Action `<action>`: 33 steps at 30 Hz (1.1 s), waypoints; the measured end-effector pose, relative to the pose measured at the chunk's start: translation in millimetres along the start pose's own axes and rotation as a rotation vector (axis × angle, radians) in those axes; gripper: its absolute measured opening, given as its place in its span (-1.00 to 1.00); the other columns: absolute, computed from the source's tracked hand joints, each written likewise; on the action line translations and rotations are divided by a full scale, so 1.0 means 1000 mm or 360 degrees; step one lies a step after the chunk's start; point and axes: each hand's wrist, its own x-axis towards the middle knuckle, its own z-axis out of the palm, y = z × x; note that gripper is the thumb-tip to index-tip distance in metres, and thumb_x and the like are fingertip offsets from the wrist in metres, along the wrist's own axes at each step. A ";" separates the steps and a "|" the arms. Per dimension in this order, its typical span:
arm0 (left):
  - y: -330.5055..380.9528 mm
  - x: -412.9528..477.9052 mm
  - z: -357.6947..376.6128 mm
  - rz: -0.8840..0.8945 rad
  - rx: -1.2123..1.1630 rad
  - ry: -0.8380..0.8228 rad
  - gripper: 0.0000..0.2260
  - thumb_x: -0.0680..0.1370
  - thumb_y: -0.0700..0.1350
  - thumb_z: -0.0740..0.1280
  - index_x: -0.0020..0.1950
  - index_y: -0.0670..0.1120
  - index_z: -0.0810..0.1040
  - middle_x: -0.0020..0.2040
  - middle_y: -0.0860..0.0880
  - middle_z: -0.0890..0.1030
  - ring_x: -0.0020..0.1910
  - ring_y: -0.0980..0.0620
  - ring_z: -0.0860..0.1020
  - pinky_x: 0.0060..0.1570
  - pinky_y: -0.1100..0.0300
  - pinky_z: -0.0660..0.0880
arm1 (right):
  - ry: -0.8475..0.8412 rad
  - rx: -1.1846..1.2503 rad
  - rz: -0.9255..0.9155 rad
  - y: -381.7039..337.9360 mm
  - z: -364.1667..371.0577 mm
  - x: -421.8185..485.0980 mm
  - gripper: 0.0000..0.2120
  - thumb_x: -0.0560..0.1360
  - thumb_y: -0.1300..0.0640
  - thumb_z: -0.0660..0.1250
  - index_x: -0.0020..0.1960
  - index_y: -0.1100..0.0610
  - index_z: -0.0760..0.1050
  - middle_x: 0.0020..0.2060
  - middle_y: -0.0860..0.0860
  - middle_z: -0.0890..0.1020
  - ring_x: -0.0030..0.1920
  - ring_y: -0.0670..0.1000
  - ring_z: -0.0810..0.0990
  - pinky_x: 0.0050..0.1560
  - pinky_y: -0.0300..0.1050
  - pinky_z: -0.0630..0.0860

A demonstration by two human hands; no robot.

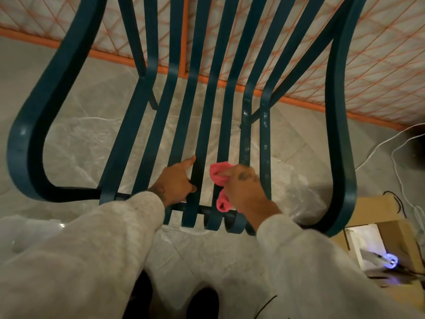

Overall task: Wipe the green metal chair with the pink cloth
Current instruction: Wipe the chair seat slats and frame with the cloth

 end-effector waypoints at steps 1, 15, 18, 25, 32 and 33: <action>-0.001 0.000 0.000 -0.0002 -0.0013 0.0016 -0.25 0.50 -0.24 0.41 0.55 0.15 0.10 0.33 -0.12 0.50 0.09 -0.07 0.57 0.05 0.10 0.58 | -0.0026 0.0063 0.0101 0.006 0.016 -0.005 -0.54 0.44 0.16 0.49 0.31 -0.03 0.49 0.17 -0.11 0.55 -0.04 -0.08 0.56 0.03 -0.19 0.56; 0.000 -0.004 0.004 0.0018 0.0009 0.0057 -0.28 0.52 -0.24 0.40 0.55 0.13 0.12 0.31 -0.12 0.52 -0.05 0.01 0.59 0.14 0.02 0.56 | -0.0065 0.0121 0.0320 0.003 0.019 -0.021 -0.45 0.43 0.19 0.49 0.38 0.06 0.41 0.23 0.03 0.54 0.13 0.08 0.58 0.25 0.04 0.53; 0.003 -0.005 0.003 -0.0010 -0.0014 0.0053 -0.26 0.51 -0.25 0.40 0.55 0.13 0.11 0.28 -0.13 0.53 -0.01 -0.02 0.60 0.13 -0.01 0.57 | -0.0162 0.0085 0.0229 0.002 0.011 -0.017 -0.44 0.45 0.20 0.48 0.41 0.05 0.42 0.26 -0.01 0.54 0.20 0.07 0.56 0.33 0.01 0.48; -0.002 -0.001 0.001 -0.0016 -0.0050 0.0003 -0.26 0.50 -0.25 0.42 0.55 0.13 0.13 0.34 -0.12 0.50 0.18 -0.13 0.55 0.18 -0.08 0.54 | 0.0113 0.0111 0.0058 -0.011 -0.006 -0.012 -0.56 0.51 0.23 0.41 0.37 0.14 0.46 0.26 0.08 0.52 0.10 -0.03 0.57 0.20 -0.24 0.51; 0.000 -0.002 0.001 -0.0028 -0.0069 0.0027 -0.25 0.50 -0.25 0.42 0.55 0.15 0.12 0.31 -0.12 0.51 0.11 -0.08 0.57 0.12 -0.03 0.58 | -0.0076 -0.0029 0.0069 -0.006 0.002 -0.024 -0.55 0.50 0.20 0.43 0.37 0.09 0.48 0.24 0.01 0.56 0.15 -0.02 0.58 0.28 -0.12 0.51; 0.000 -0.002 0.001 -0.0030 -0.0066 0.0020 -0.26 0.50 -0.24 0.41 0.55 0.14 0.12 0.31 -0.12 0.50 0.12 -0.09 0.56 0.13 -0.03 0.57 | -0.0035 0.0027 0.0031 -0.011 -0.006 -0.020 -0.58 0.51 0.23 0.41 0.35 0.08 0.50 0.24 -0.02 0.56 0.15 -0.12 0.57 0.28 -0.20 0.49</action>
